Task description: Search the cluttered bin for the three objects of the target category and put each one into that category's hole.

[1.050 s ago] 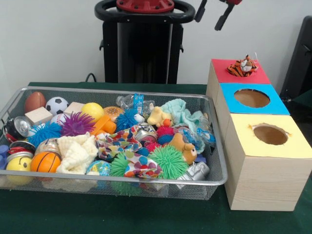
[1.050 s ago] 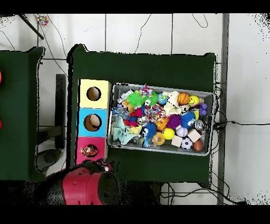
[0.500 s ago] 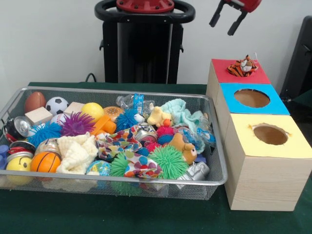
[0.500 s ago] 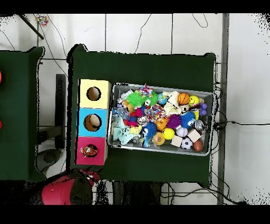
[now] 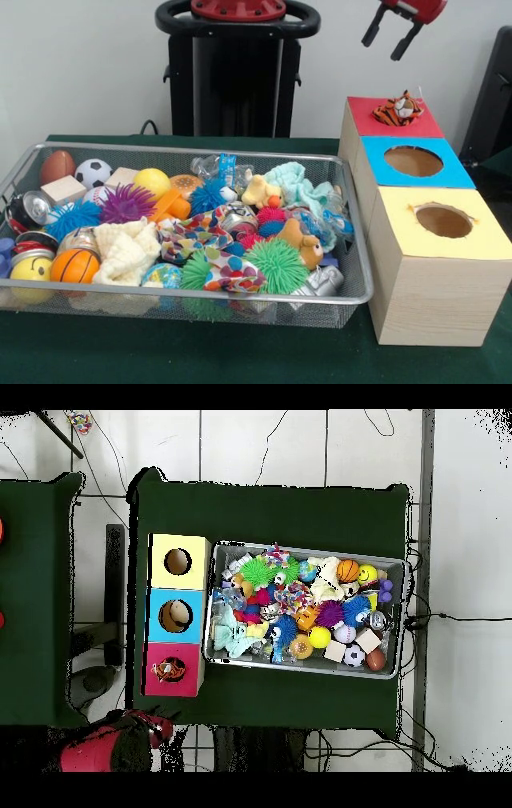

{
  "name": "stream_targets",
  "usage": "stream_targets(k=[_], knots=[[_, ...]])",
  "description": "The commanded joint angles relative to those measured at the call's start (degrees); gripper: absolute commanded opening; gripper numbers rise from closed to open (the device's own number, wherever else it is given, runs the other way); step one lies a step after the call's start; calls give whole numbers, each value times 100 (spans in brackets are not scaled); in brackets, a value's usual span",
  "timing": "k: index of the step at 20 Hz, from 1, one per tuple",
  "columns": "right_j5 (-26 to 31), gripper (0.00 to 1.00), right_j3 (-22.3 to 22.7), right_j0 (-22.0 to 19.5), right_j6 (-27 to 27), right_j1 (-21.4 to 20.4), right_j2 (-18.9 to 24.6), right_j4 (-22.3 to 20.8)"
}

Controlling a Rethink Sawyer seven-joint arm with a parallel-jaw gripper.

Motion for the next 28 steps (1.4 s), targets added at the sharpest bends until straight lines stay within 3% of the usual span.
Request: stream_targets(k=[1,10,21,28], knots=[[-16,100,316,-430,962,-7,329,326],[-17,100,165,-869,786,62,372,300],[749,100,-693,-465,1270,618,-343,98],[981,100,-883,-282,1299,754,-500,212]])
